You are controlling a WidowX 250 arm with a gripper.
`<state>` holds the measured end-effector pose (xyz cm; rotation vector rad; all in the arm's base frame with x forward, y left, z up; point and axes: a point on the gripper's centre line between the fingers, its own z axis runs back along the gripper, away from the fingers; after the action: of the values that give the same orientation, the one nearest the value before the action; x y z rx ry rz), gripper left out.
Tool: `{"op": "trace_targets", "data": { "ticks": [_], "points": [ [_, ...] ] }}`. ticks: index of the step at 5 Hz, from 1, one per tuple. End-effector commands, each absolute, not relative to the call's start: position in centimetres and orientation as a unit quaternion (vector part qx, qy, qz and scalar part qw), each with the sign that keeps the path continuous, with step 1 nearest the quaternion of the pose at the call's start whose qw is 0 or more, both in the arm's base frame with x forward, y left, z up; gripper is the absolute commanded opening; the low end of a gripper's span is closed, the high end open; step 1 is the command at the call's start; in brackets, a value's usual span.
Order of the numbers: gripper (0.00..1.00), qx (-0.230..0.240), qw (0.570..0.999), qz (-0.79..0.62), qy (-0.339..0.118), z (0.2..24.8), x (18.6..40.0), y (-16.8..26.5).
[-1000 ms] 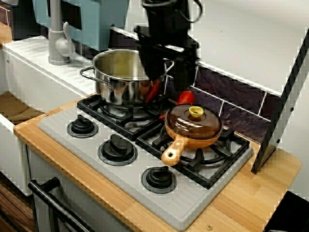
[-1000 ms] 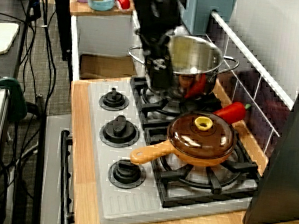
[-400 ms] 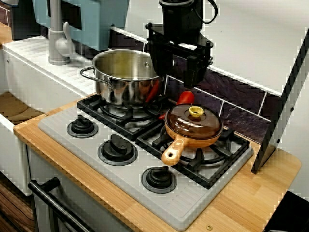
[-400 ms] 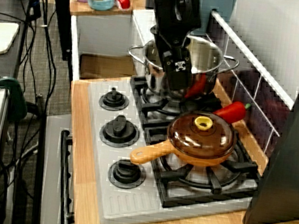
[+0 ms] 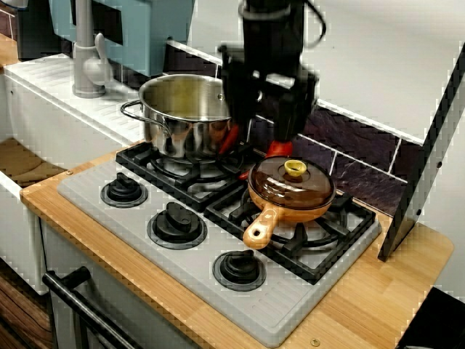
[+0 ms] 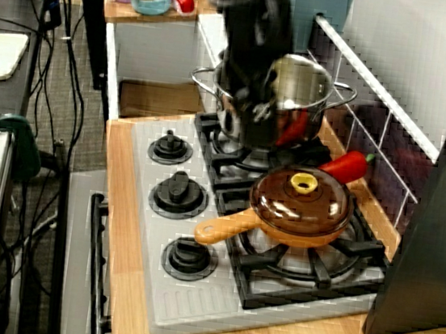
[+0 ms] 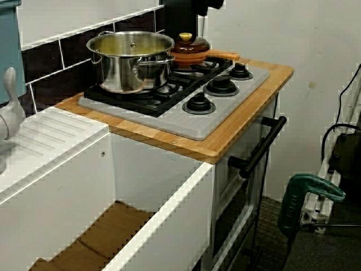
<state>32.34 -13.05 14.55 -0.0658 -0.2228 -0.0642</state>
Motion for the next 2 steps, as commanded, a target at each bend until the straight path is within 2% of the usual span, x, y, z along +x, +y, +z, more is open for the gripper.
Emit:
{"op": "trace_targets", "data": {
  "ticks": [1, 2],
  "points": [
    [1.0, -0.039, 0.99, -0.029, -0.136, 15.9, 33.75, -13.08],
    [1.0, -0.045, 0.989, -0.033, -0.135, 15.82, 34.4, -13.38]
  ]
}}
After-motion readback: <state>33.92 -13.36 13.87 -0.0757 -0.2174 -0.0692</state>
